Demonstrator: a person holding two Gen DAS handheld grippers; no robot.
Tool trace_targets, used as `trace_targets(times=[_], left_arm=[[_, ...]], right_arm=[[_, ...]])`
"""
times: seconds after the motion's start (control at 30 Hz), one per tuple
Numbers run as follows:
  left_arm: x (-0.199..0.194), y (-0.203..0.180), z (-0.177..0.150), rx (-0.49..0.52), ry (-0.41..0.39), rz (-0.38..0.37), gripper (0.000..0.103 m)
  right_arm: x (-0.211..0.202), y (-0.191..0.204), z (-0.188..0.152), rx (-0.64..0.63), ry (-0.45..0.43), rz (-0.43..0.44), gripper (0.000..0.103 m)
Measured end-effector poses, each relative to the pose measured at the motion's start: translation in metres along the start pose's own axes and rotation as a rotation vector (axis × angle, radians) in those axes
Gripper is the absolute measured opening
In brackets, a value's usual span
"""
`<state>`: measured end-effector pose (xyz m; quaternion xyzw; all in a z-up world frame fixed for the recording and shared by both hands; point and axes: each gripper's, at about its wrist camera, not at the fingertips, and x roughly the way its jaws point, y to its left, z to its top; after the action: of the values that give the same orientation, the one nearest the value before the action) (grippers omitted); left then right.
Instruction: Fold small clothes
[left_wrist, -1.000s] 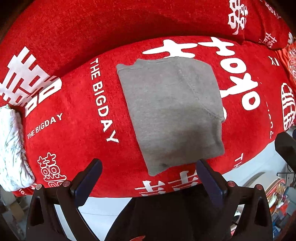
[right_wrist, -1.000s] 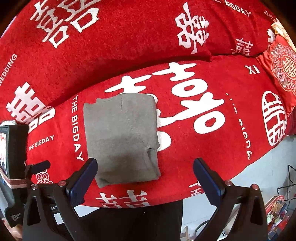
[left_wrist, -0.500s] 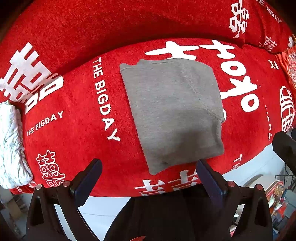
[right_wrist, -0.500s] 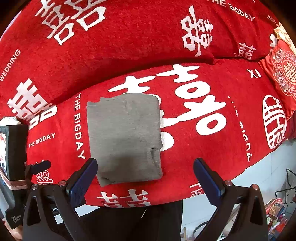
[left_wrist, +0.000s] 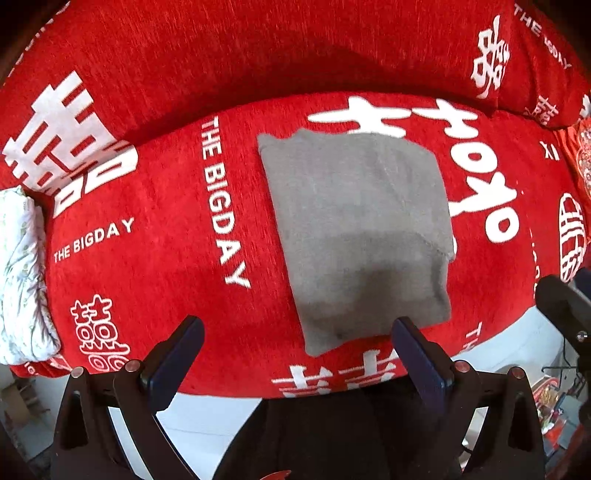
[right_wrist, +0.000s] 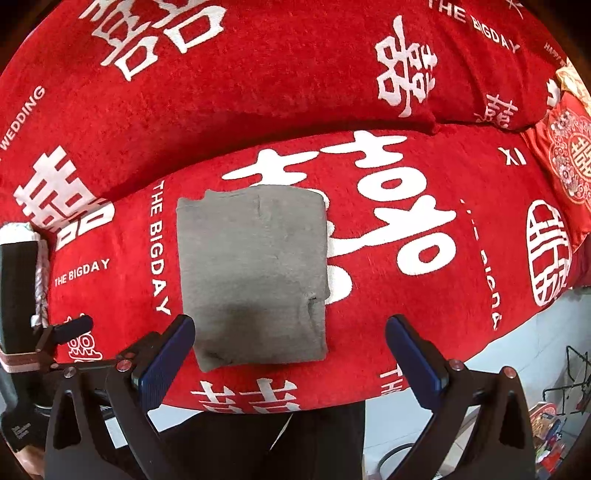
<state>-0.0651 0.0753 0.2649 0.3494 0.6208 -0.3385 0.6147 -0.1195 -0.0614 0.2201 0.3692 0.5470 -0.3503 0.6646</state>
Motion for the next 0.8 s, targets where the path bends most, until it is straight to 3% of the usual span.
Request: trace_targets(times=[0.5,0.8], left_arm=[[-0.011,0.02,-0.006,-0.096,-0.13,0.004,0.101],[-0.018,0.021,-0.016,-0.089,-0.17,0.041,0.101]], right_arm=[[0.015,-0.008,-0.005,-0.033,-0.024,0.0,0.103],[0.014,-0.002,-0.001,-0.073,-0.039,-0.013,0.103]])
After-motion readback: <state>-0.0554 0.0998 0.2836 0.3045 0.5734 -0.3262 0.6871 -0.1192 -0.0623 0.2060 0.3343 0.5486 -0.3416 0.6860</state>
